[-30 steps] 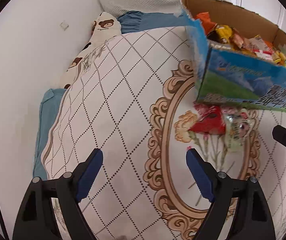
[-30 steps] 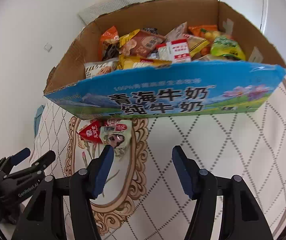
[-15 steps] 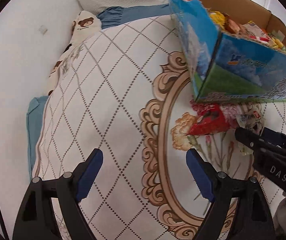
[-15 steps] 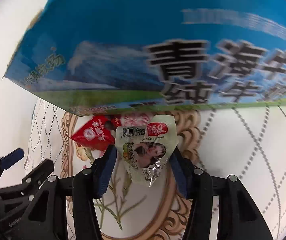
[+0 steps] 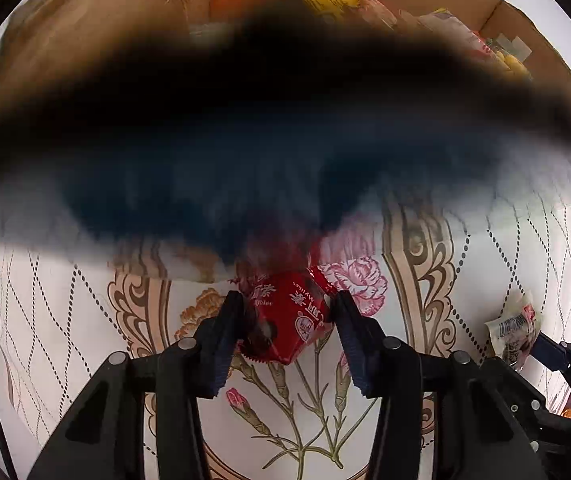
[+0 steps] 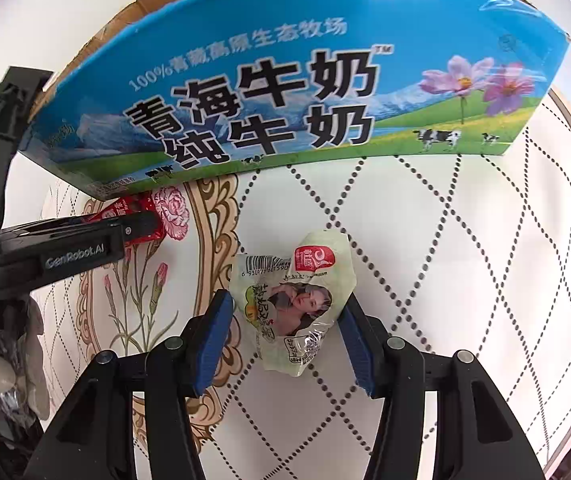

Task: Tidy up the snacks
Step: 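Grasp red triangular packet with left tool while right tool grasps clear egg-yolk pastry, then lift the red packet with left tool while right tool grasps round orange pastry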

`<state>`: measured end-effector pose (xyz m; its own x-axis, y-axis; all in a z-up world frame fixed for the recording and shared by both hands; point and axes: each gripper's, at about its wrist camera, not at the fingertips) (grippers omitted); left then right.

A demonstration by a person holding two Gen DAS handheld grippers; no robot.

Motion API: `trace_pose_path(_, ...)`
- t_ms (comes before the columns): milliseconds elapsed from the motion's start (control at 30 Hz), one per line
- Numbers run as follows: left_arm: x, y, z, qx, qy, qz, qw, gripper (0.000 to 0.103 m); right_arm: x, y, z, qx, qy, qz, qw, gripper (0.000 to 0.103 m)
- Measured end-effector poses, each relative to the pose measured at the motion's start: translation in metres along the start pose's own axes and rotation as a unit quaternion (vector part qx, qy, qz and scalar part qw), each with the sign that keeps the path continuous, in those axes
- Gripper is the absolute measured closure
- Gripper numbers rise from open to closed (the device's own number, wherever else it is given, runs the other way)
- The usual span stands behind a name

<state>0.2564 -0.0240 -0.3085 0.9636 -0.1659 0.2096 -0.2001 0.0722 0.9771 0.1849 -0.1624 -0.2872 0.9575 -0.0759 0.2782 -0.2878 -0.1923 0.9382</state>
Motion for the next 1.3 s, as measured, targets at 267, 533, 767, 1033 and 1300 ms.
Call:
trace_pose_path(267, -0.072, 0.014, -0.009, -0.044, 0.038, -0.041, 0.9974, 0.062, -0.020, 0.007, 0.002, 0.017, 0.013, -0.021, 1.000, 0.046)
trace_pose_path(533, -0.122, -0.010, 0.007, -0.066, 0.056, -0.097, 0.9915, 0.060, -0.065, 0.004, 0.006, 0.020, 0.039, -0.062, 0.997, 0.046)
trace_pose_path(767, -0.112, -0.021, 0.016, -0.046, 0.056, -0.094, 0.9930, 0.061, -0.062, -0.018, 0.001, 0.008, 0.048, -0.073, 0.996, 0.045)
trace_pose_path(1033, -0.113, 0.022, 0.032, -0.058, 0.062, -0.078, 0.9933, 0.063, -0.060, -0.006, 0.002, 0.030, 0.051, -0.061, 0.996, 0.049)
trace_pose_path(1300, -0.071, 0.108, 0.070, -0.128, 0.062, -0.017, 0.9898, 0.063, -0.037, 0.064, 0.023, 0.090, 0.026, -0.006, 0.996, 0.049)
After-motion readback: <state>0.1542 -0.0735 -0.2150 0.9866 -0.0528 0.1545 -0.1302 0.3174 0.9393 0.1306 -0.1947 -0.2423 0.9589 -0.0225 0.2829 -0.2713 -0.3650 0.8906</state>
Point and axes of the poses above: each gripper's, at about its wrist camera, not at the fingertips, and y roughly against the way its jaws point, z to its right, x to its top, and after that the axes turned 4 degrees about y, right-handed
